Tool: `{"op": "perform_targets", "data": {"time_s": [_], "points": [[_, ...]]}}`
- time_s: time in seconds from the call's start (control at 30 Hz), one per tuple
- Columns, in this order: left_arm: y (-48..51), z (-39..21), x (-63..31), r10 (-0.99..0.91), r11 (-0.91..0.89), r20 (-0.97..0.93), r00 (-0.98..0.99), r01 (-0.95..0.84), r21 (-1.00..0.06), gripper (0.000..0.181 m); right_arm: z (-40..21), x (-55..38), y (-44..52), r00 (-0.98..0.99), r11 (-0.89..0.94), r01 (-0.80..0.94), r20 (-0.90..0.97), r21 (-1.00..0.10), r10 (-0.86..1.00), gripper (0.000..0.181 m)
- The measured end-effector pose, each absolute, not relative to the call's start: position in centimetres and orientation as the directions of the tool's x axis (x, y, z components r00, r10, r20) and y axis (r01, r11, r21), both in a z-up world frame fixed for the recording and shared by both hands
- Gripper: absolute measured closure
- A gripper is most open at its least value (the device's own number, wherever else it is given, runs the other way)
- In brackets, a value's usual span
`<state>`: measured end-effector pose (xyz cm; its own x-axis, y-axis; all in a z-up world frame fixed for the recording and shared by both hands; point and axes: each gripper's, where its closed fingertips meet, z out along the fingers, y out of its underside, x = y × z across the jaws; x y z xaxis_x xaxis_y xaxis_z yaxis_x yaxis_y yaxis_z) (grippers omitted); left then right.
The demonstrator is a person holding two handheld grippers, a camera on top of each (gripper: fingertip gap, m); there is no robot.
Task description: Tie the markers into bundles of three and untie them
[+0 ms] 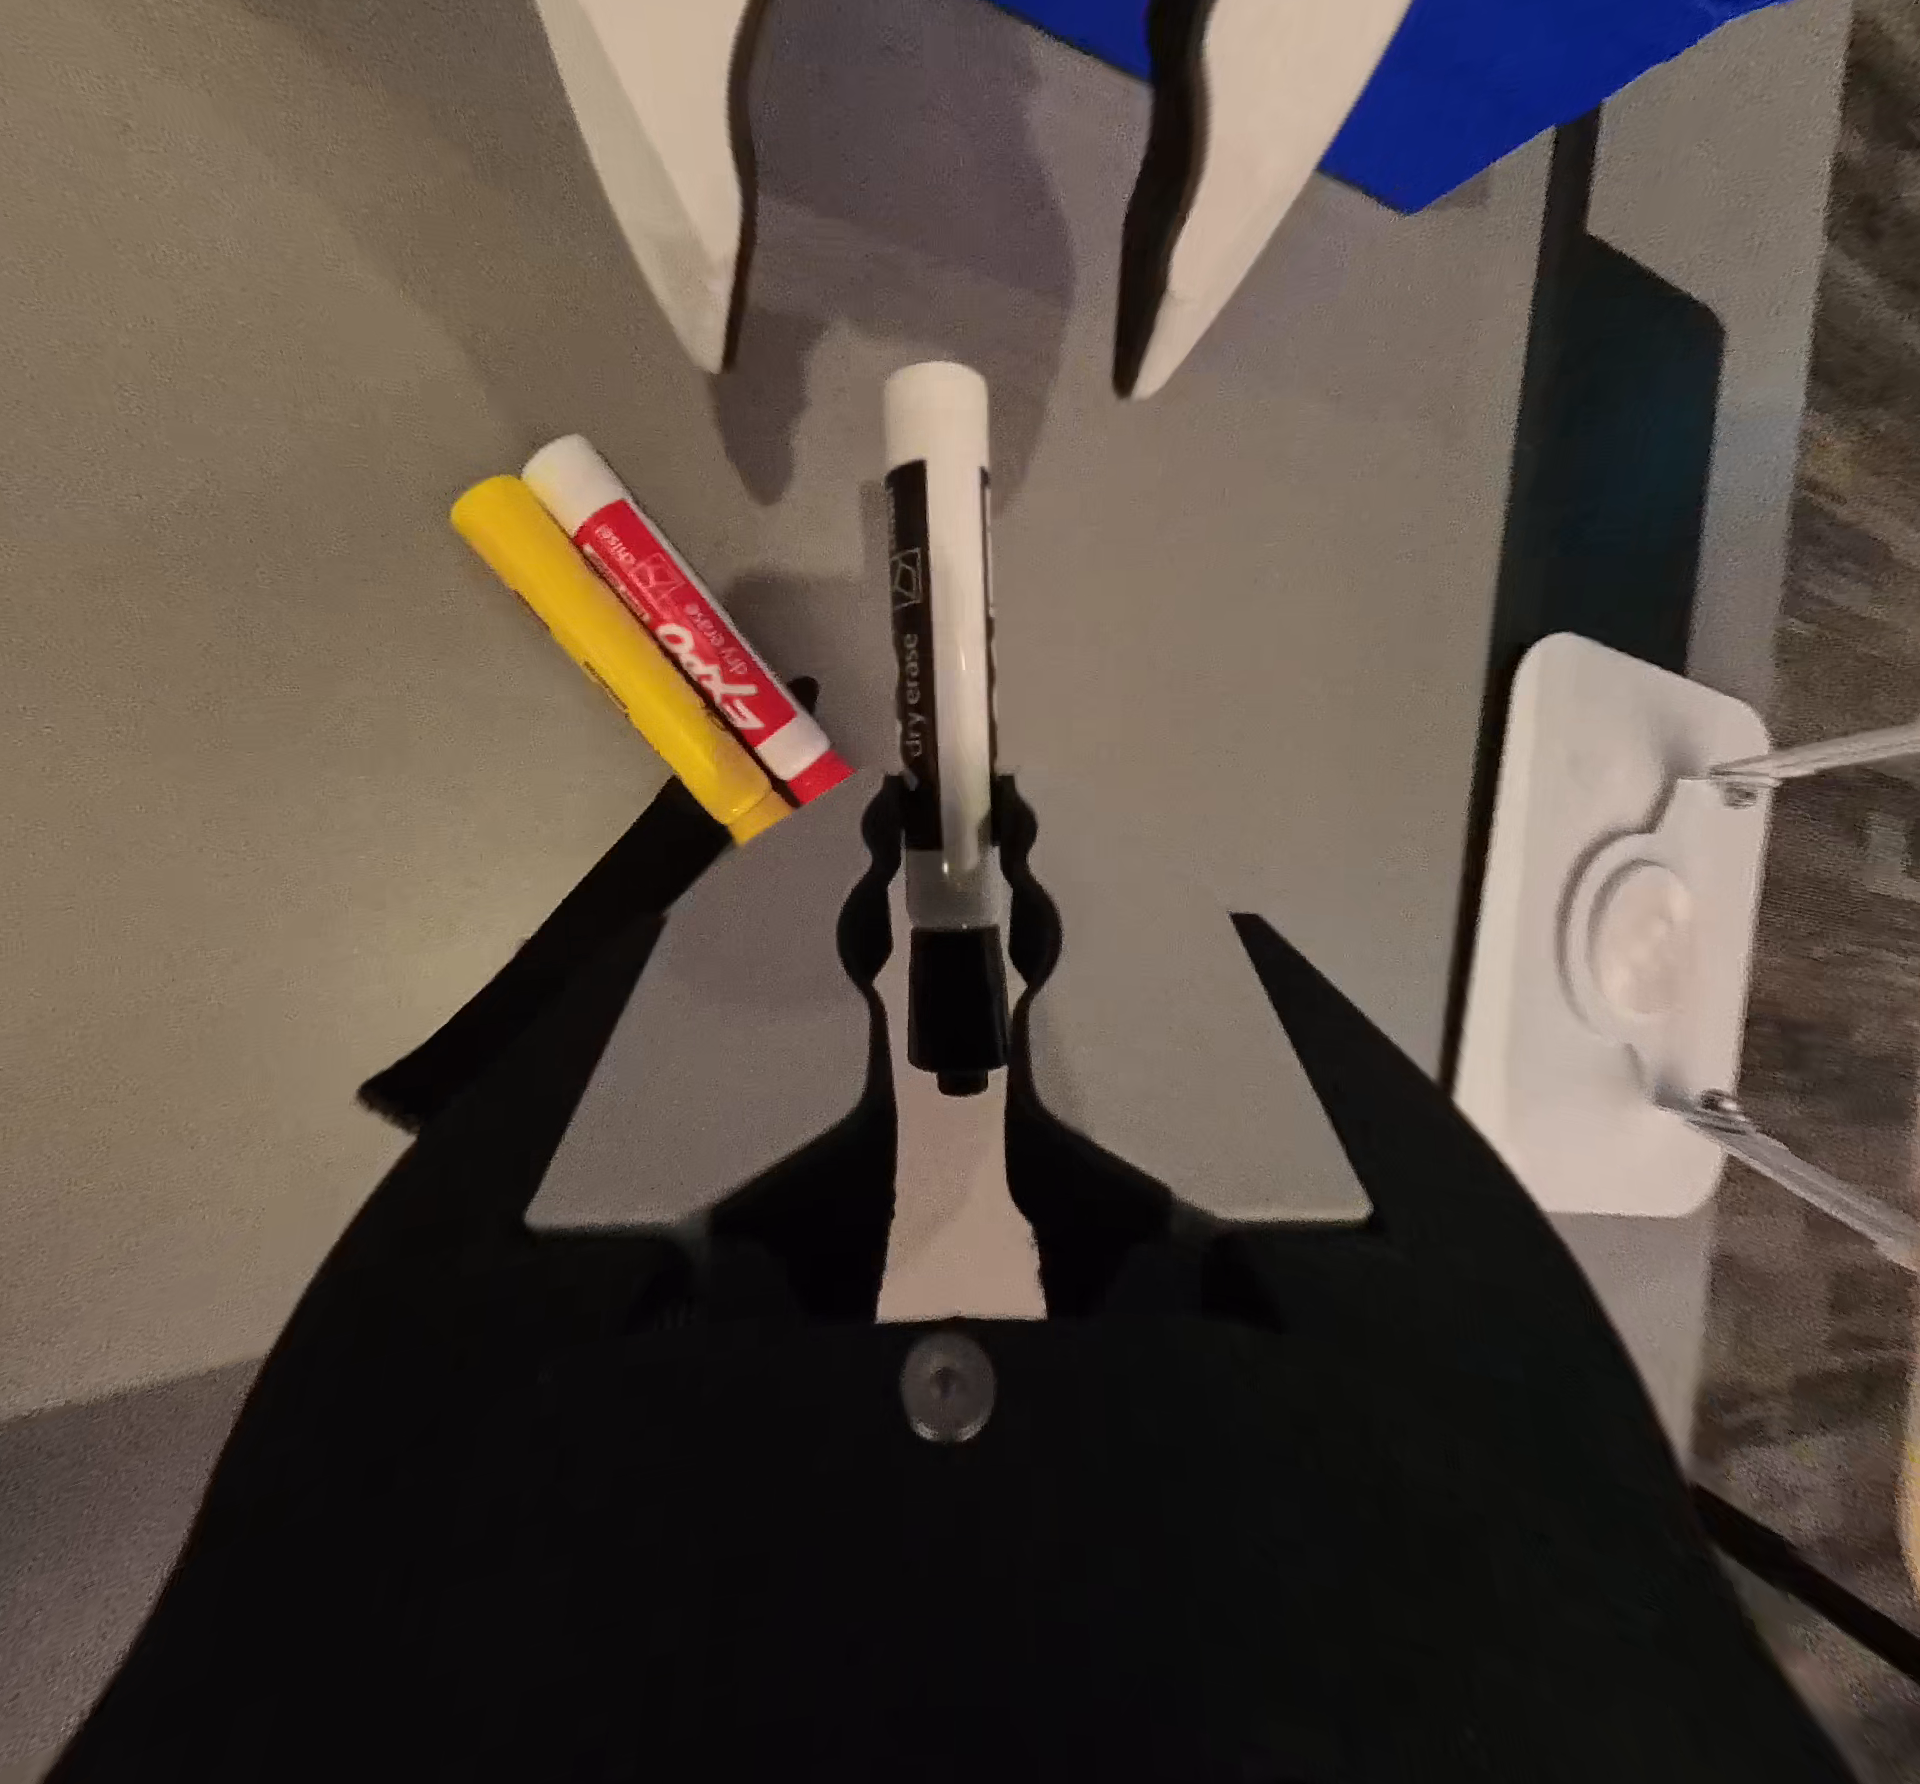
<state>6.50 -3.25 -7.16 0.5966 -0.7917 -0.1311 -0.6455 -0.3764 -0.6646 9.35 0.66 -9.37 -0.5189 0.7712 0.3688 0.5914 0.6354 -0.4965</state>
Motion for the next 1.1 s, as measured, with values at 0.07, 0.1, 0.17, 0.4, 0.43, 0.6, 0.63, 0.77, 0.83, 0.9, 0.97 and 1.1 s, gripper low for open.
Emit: {"op": "perform_targets", "data": {"time_s": [0.07, 0.1, 0.17, 0.4, 0.43, 0.6, 0.63, 0.77, 0.83, 0.9, 0.97, 1.1], "points": [[-3.4, -7.0, 5.5, -0.778, -0.383, -0.165, 0.606, -0.666, -0.641, 0.123, -10.9, 10.0, 0.4, -0.555, 0.609, 0.594, 0.280, -0.525, 0.783, 0.162], [-3.5, -6.7, 5.0, -0.766, -0.383, -0.185, 0.615, -0.670, -0.636, 0.123, -11.7, 10.2, 0.0, -0.583, 0.608, 0.586, 0.243, -0.535, 0.776, 0.162], [-3.7, -5.6, 4.1, -0.746, -0.385, -0.198, 0.636, -0.654, -0.651, 0.123, -12.5, 10.0, -1.6, -0.647, 0.612, 0.531, 0.187, -0.585, 0.740, 0.162], [-4.2, -3.4, 3.4, -0.732, -0.358, -0.177, 0.657, -0.593, -0.721, 0.124, -14.3, 9.1, -2.1, -0.744, 0.742, 0.467, 0.240, -0.481, 0.624, 0.161], [-4.1, -3.5, 3.3, -0.733, -0.361, -0.177, 0.657, -0.596, -0.718, 0.124, -14.5, 9.2, -2.2, -0.764, 0.761, 0.452, 0.237, -0.466, 0.599, 0.161], [-4.2, -3.9, 3.9, -0.753, -0.357, -0.151, 0.640, -0.591, -0.723, 0.124, -15.0, 8.8, -2.3, -0.846, 0.847, 0.397, 0.217, -0.354, 0.488, 0.161], [-4.3, -3.9, 4.0, -0.757, -0.357, -0.144, 0.637, -0.589, -0.725, 0.124, -15.1, 8.7, -2.4, -0.859, 0.855, 0.390, 0.199, -0.340, 0.471, 0.161], [-4.1, -4.0, 3.8, -0.756, -0.368, -0.129, 0.642, -0.579, -0.727, 0.124, -15.8, 8.6, -3.4, -0.909, 0.880, 0.360, 0.097, -0.309, 0.405, 0.162], [-4.1, -4.0, 3.6, -0.750, -0.375, -0.128, 0.649, -0.577, -0.726, 0.124, -15.9, 8.7, -4.3, -0.924, 0.885, 0.339, 0.064, -0.318, 0.377, 0.161], [-4.1, -4.0, 3.2, -0.743, -0.378, -0.135, 0.655, -0.578, -0.723, 0.124, -16.0, 9.0, -4.4, -0.933, 0.900, 0.329, 0.051, -0.286, 0.357, 0.161], [-4.0, -3.7, 3.0, -0.734, -0.380, -0.134, 0.666, -0.565, -0.732, 0.124, -16.2, 9.4, -4.8, -0.945, 0.917, 0.295, 0.059, -0.270, 0.321, 0.161], [-4.0, -3.2, 2.7, -0.727, -0.378, -0.119, 0.676, -0.538, -0.753, 0.125, -17.5, 10.2, -5.7, -0.965, 0.943, 0.248, 0.031, -0.224, 0.261, 0.158]]}}
